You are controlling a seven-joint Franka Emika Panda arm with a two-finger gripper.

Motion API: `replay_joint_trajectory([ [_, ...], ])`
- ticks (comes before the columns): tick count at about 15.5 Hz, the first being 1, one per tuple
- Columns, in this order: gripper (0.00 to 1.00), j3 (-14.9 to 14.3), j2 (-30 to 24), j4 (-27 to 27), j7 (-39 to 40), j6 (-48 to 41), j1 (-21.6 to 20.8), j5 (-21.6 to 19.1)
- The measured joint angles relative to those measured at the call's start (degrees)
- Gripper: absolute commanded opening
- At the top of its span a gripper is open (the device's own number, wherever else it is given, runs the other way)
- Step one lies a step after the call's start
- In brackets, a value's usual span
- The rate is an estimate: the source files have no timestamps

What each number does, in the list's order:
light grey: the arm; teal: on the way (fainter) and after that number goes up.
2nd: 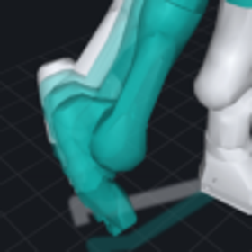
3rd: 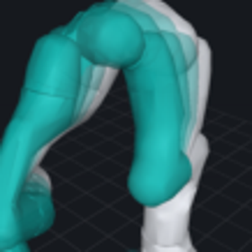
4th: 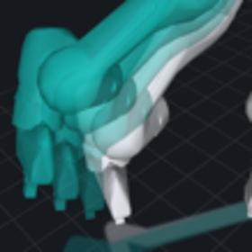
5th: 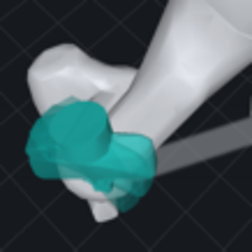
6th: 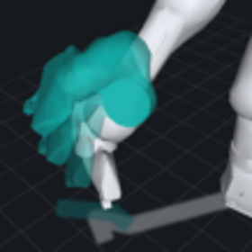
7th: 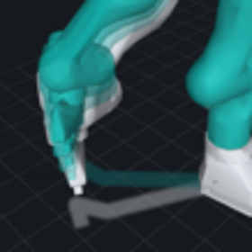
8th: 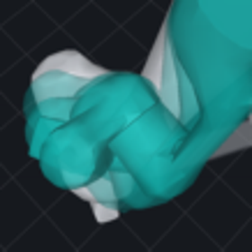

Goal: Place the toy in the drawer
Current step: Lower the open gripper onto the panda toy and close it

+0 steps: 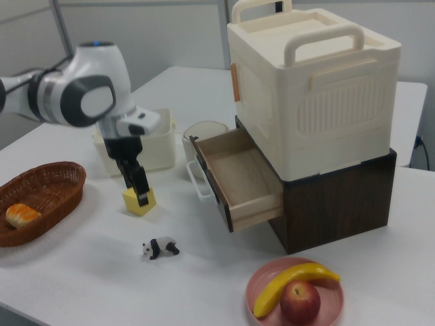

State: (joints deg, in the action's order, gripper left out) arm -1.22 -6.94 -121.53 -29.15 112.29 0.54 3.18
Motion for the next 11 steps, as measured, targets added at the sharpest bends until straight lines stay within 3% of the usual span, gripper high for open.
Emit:
replay_joint_trajectory([
  [4, 0.98, -0.19, 1.28, -5.21, -4.2, 5.49, -0.01, 0.0],
  [11, 0.98, -0.59, 9.51, -5.69, -4.97, 12.17, 0.29, 2.73],
])
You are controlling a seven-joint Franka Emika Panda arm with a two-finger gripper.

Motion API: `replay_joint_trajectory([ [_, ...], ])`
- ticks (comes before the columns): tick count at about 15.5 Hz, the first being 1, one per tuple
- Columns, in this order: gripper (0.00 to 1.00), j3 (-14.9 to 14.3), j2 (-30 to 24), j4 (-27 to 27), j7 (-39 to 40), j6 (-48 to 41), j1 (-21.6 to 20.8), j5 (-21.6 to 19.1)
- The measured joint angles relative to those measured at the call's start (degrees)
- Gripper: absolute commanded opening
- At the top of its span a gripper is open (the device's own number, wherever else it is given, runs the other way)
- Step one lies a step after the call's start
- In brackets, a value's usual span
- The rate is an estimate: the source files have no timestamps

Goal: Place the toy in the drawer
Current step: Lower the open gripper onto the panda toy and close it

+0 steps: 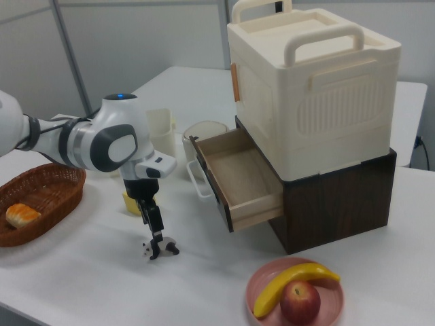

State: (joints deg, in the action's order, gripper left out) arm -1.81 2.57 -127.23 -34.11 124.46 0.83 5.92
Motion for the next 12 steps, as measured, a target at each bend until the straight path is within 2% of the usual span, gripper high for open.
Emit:
replay_joint_trajectory([
  [9, 0.97, -0.21, 2.47, 0.1, -0.02, 1.02, 1.3, 3.35],
  [10, 0.82, -0.21, 2.72, 0.11, -0.02, 1.02, 1.33, 3.4],
  [11, 0.73, -0.22, 2.83, 0.11, -0.03, 1.02, 1.34, 3.53],
  [12, 0.55, -0.22, 2.9, 0.11, -0.03, 1.02, 1.37, 3.94],
])
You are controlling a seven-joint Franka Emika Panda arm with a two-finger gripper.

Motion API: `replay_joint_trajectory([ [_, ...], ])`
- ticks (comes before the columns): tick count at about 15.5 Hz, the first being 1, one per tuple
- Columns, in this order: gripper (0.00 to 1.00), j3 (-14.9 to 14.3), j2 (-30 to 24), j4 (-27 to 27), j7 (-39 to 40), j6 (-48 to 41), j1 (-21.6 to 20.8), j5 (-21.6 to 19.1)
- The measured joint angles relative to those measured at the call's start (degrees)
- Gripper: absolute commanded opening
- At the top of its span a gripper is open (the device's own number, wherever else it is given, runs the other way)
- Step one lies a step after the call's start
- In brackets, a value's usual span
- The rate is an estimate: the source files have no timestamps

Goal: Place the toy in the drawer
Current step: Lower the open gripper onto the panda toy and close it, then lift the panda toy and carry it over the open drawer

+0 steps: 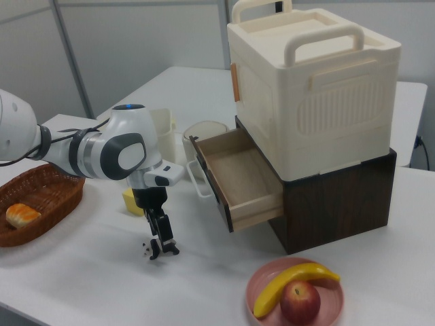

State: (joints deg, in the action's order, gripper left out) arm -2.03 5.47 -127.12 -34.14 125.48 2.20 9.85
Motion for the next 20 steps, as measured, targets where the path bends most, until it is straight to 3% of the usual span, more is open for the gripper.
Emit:
replay_joint_trajectory([
  [2, 0.15, -0.01, 0.19, 0.0, 0.0, 0.0, 0.03, 1.09],
  [3, 0.03, -0.01, 0.36, 0.0, 0.0, 0.03, 0.03, 1.6],
  [4, 0.0, -0.01, 0.56, 0.01, 0.05, 0.25, 0.03, 2.15],
  [11, 0.0, -0.01, 0.83, 1.23, 3.0, 1.4, 0.0, 2.85],
  [15, 0.0, 1.61, 0.56, 7.92, 3.01, 1.25, -0.35, 2.17],
  [20, 0.0, 5.16, 0.34, 15.14, 3.0, 0.32, -1.25, -1.83],
])
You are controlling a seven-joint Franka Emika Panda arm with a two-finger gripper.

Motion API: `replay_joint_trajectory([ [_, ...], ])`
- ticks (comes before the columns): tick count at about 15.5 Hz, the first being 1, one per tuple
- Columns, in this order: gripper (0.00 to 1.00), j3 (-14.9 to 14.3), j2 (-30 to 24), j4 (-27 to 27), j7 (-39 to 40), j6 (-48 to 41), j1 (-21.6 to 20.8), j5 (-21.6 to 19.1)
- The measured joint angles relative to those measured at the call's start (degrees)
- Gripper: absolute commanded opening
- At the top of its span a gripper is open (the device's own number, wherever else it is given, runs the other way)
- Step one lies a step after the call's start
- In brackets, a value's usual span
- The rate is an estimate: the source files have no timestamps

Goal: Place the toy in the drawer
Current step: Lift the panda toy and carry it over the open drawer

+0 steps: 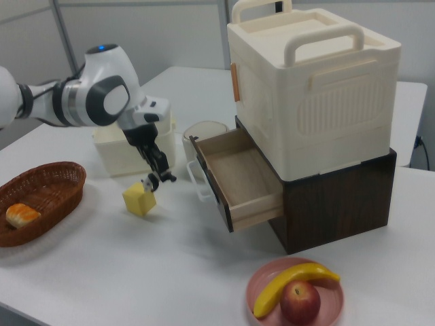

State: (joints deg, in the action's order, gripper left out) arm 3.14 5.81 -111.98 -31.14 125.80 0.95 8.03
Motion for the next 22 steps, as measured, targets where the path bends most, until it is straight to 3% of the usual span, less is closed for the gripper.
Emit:
replay_joint_trajectory([
  [5, 0.0, 0.46, -0.41, 6.64, 0.0, -1.38, 0.08, -3.49],
  [9, 0.0, -2.06, -0.63, 10.91, 0.38, -2.21, 2.12, -4.16],
  [16, 0.0, -4.08, 0.99, 12.05, 4.34, -1.99, 9.63, -4.27],
  [22, 0.0, -4.14, 4.91, 12.21, 5.21, 2.74, 12.56, -4.26],
])
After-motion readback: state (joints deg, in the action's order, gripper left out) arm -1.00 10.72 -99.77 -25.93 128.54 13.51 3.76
